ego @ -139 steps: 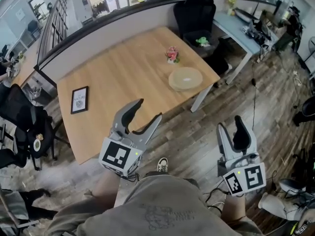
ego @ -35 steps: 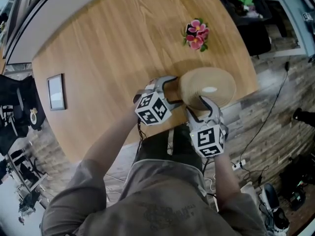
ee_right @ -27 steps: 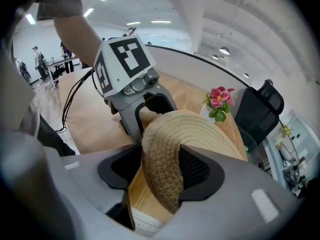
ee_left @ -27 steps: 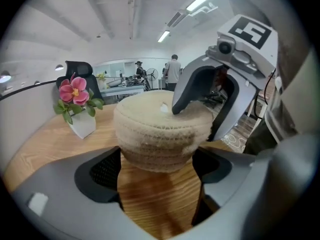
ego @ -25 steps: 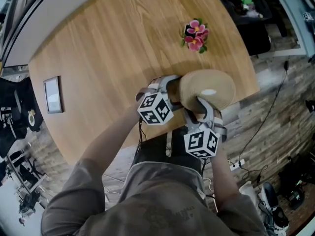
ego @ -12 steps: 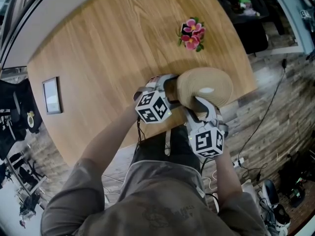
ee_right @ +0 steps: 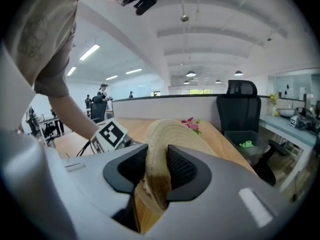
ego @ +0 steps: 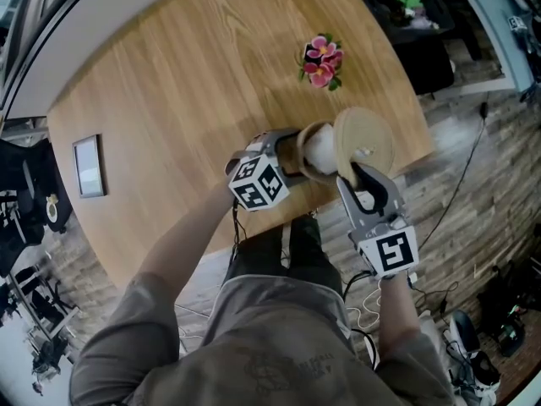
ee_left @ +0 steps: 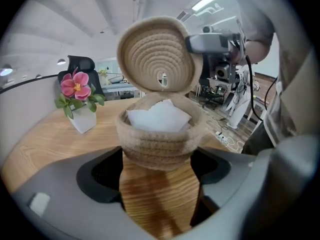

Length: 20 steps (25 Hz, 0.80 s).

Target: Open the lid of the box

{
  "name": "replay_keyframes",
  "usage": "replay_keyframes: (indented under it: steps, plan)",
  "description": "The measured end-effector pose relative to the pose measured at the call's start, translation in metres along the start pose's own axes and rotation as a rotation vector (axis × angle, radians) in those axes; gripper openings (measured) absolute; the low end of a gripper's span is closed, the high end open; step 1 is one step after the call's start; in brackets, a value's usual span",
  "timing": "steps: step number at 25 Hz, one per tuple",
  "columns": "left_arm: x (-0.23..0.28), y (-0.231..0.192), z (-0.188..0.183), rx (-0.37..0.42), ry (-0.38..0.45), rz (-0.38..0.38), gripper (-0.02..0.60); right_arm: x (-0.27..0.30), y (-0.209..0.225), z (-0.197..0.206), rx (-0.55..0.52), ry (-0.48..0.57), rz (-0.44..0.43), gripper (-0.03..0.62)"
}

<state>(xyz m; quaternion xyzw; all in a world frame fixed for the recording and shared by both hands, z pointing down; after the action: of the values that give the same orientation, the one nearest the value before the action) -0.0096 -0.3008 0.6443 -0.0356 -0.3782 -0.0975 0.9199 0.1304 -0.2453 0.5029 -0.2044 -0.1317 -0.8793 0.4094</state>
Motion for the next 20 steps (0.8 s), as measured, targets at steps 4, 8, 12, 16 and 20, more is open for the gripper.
replay_keyframes:
  steps: [4, 8, 12, 16, 20]
  plan:
    - [0.001, 0.000, 0.003, -0.067, -0.013, 0.009, 0.407, -0.021, 0.017, -0.011, 0.070, 0.093, 0.062, 0.101]
    - [0.000, 0.002, 0.003, -0.095, -0.020, -0.006, 0.400, -0.048, 0.042, -0.013, 0.228, 0.208, 0.176, 0.092]
    - [0.000, 0.003, 0.004, -0.121, -0.022, -0.010, 0.394, -0.071, 0.070, 0.001, 0.421, 0.272, 0.272, 0.083]
    - [0.000, 0.004, 0.004, -0.139, -0.027, -0.026, 0.393, -0.080, 0.084, 0.018, 0.592, 0.292, 0.314, 0.083]
    - [-0.007, 0.008, 0.001, -0.170, -0.037, -0.057, 0.394, -0.084, 0.087, 0.019, 0.582, 0.286, 0.339, 0.084]
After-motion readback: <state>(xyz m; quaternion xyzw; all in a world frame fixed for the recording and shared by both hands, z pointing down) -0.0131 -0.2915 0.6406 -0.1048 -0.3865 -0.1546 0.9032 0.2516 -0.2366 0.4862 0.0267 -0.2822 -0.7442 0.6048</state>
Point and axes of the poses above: the fingertips, and each gripper's own axes: x forward along the fingers, y to its right, z out of its underside, the point moved 7 cm from there along -x, backward along the fingers, and after that the axes turned 4 degrees about -y, right-handed, at the moved point
